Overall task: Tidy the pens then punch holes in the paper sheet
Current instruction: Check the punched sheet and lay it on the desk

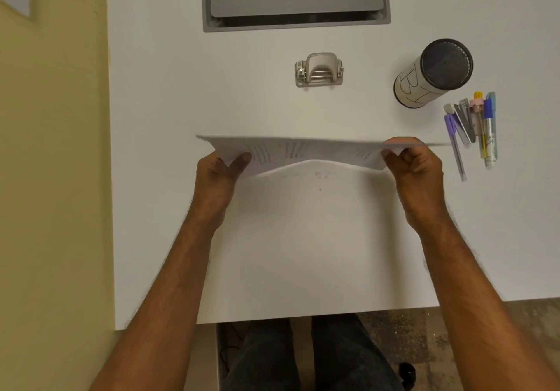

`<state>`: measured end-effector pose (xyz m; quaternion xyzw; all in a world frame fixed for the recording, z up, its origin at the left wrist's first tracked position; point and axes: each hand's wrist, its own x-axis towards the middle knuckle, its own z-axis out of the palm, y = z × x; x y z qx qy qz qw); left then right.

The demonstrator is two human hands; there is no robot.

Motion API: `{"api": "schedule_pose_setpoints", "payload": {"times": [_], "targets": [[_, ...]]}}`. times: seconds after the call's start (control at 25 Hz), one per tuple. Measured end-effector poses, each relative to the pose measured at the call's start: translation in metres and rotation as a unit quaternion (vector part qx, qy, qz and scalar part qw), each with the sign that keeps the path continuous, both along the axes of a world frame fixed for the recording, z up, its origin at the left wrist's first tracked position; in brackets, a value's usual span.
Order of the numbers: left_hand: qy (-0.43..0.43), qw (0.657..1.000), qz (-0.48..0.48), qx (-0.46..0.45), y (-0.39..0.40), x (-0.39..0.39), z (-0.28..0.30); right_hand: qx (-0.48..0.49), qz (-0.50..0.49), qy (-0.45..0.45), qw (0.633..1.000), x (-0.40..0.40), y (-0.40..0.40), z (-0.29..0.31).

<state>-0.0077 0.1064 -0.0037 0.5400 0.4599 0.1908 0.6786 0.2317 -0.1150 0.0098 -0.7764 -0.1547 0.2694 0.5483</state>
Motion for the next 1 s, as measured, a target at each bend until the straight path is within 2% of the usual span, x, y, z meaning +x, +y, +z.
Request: {"api": "schedule_pose_setpoints", "payload": {"times": [0.16, 0.28, 0.4, 0.48, 0.6, 0.72, 0.92, 1.0], "targets": [[-0.042, 0.998, 0.027, -0.044, -0.001, -0.004, 0.003, 0.034, 0.000, 0.049, 0.998, 0.009, -0.001, 0.029], [-0.058, 0.988, 0.087, -0.115, -0.014, 0.001, -0.001, 0.070, -0.058, 0.140, 0.986, 0.010, 0.003, 0.045], [-0.144, 0.947, 0.170, -0.233, -0.040, 0.015, -0.002, 0.173, -0.120, 0.279, 0.937, -0.012, 0.017, 0.049], [-0.195, 0.913, 0.211, -0.289, -0.062, 0.027, -0.001, 0.192, -0.114, 0.307, 0.925, -0.036, 0.031, 0.047], [-0.239, 0.883, 0.214, -0.342, -0.095, 0.040, 0.000, 0.170, -0.079, 0.250, 0.950, -0.076, 0.050, 0.042], [-0.247, 0.876, 0.192, -0.368, -0.108, 0.040, 0.000, 0.148, -0.086, 0.154, 0.973, -0.090, 0.058, 0.046], [-0.225, 0.906, 0.191, -0.305, -0.054, 0.012, 0.005, 0.117, -0.039, 0.099, 0.987, -0.058, 0.053, 0.055], [-0.208, 0.932, 0.146, -0.257, -0.017, -0.001, 0.015, 0.103, 0.007, 0.092, 0.990, -0.045, 0.049, 0.059]]}}
